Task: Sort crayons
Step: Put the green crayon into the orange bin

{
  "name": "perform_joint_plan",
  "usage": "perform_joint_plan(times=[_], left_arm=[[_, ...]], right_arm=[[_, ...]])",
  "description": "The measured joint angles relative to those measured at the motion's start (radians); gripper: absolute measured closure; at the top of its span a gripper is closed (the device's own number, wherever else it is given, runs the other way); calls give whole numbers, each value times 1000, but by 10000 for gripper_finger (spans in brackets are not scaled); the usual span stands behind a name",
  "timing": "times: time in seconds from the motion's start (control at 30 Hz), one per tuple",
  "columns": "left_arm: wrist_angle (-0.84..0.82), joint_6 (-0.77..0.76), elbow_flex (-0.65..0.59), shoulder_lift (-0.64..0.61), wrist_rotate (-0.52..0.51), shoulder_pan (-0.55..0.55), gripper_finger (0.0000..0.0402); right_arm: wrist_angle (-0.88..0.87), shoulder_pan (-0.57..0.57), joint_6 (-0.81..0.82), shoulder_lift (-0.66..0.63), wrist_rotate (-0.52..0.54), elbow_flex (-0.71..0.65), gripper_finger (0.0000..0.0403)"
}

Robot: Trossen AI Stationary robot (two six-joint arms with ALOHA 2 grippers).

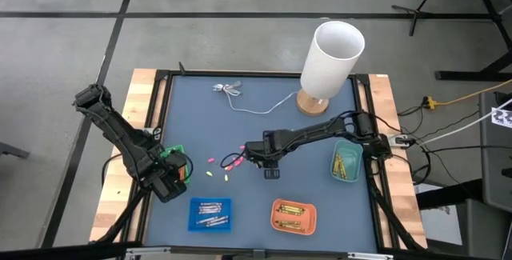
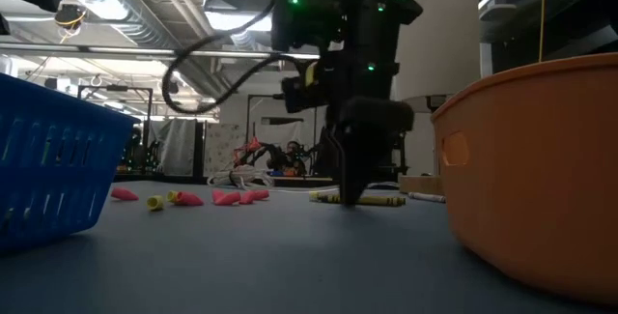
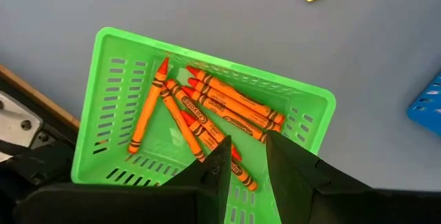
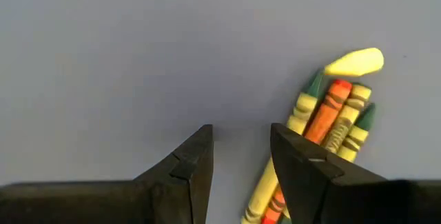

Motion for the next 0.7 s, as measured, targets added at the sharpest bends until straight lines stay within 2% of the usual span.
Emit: perform_joint_plan(times=[0.33, 0.7], left_arm=[[2, 0, 0, 0, -45, -2, 324], [3, 0, 0, 0, -45, -2, 324]], right_arm=[[9, 0, -1, 5, 0, 2, 260], [8, 0, -2, 3, 8, 2, 260]])
